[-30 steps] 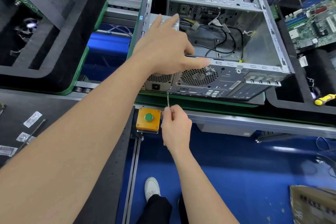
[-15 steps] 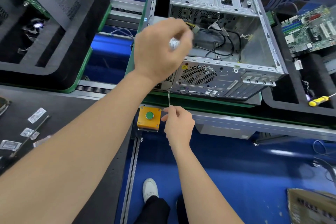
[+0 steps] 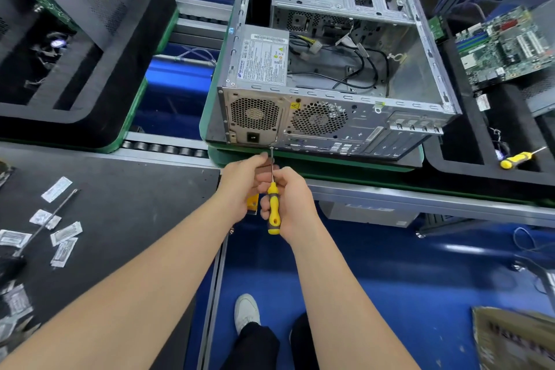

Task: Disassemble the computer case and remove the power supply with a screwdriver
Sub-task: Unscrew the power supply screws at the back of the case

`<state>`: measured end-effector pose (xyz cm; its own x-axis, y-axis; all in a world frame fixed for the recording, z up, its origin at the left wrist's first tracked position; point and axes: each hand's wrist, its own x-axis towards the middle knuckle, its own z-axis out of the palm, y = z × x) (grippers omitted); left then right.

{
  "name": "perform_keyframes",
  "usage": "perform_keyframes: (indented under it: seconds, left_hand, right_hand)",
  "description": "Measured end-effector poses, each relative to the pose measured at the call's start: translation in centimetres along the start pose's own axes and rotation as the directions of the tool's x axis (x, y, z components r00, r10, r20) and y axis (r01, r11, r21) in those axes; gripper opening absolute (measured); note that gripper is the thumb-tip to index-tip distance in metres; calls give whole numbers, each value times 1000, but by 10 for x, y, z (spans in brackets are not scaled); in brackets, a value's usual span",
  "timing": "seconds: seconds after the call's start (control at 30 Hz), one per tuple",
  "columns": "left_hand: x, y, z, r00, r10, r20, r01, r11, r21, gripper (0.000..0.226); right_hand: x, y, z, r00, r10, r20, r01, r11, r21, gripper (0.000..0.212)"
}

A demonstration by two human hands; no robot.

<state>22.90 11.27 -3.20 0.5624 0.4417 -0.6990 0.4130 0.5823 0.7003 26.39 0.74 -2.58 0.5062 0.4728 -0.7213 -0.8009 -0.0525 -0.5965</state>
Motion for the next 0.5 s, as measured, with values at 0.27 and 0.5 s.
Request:
perform_keyframes:
  seconds: [0.27,0.5]
  left_hand:
    - [18,14,15,996,-33,84,43,993,-112,18]
    - [22,12,8,986,-13,164,35,991,-130,21]
  right_hand:
    - [4,7,-18,965,-18,260,-34,981,193,23]
    - [9,23,-13,916,-84,393,-114,884,454,24]
